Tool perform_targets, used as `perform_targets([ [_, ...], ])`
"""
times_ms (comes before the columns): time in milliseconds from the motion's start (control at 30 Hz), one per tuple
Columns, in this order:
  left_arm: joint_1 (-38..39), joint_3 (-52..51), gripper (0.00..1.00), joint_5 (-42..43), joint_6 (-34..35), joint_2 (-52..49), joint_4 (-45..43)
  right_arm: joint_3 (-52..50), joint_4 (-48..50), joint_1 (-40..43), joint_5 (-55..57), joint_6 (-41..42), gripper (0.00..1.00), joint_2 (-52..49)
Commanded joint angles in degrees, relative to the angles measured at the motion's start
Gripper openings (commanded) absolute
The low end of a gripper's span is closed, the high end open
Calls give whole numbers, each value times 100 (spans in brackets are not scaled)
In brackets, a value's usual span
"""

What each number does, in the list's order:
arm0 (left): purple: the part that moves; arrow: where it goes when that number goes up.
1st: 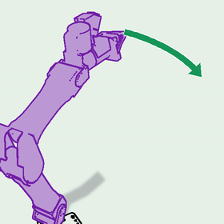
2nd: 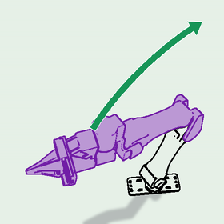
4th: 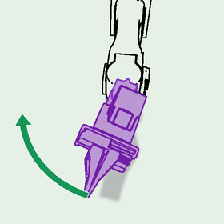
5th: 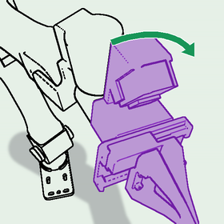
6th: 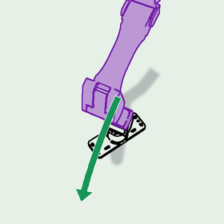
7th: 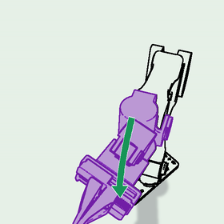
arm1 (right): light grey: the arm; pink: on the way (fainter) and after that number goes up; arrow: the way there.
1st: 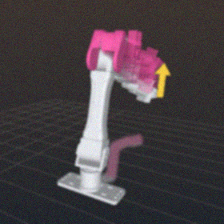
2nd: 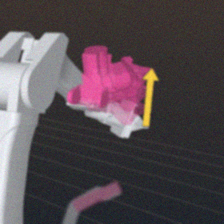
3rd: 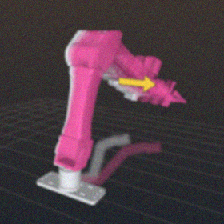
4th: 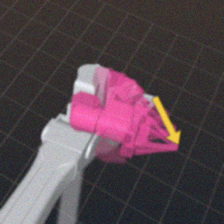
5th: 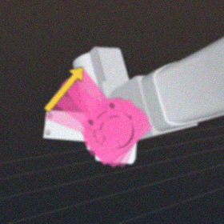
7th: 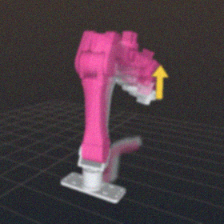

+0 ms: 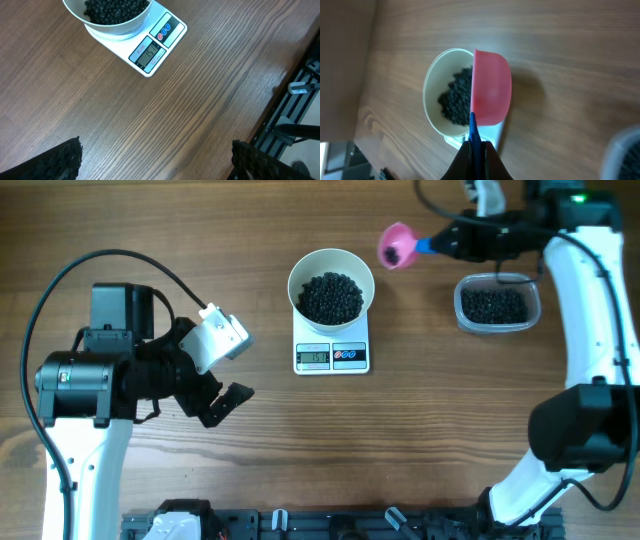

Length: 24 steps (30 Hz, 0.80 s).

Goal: Scoop item into bowl and weigh 150g on scale

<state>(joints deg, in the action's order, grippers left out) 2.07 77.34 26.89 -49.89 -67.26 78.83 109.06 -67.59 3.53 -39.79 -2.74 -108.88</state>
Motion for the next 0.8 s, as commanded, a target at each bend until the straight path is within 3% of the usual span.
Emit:
perform_targets([
  [0,-48,90,100,50,-90,52,-11,149,-400,710,-83,-595,4,181],
  [200,-48,90,100,50,-90,52,-11,149,-1342,1764,990,-1172,4,188],
  [333,-48,90,100,50,-90,52,-11,149,-1663,1980,2240,-1189,5,195],
  [467,-48,90,100,50,-90,52,-11,149,-1484,1670,3320,-741,5,197],
  [767,-48,90,100,50,-90,52,-11,149,-1110,-52,5963,-306,5,197],
])
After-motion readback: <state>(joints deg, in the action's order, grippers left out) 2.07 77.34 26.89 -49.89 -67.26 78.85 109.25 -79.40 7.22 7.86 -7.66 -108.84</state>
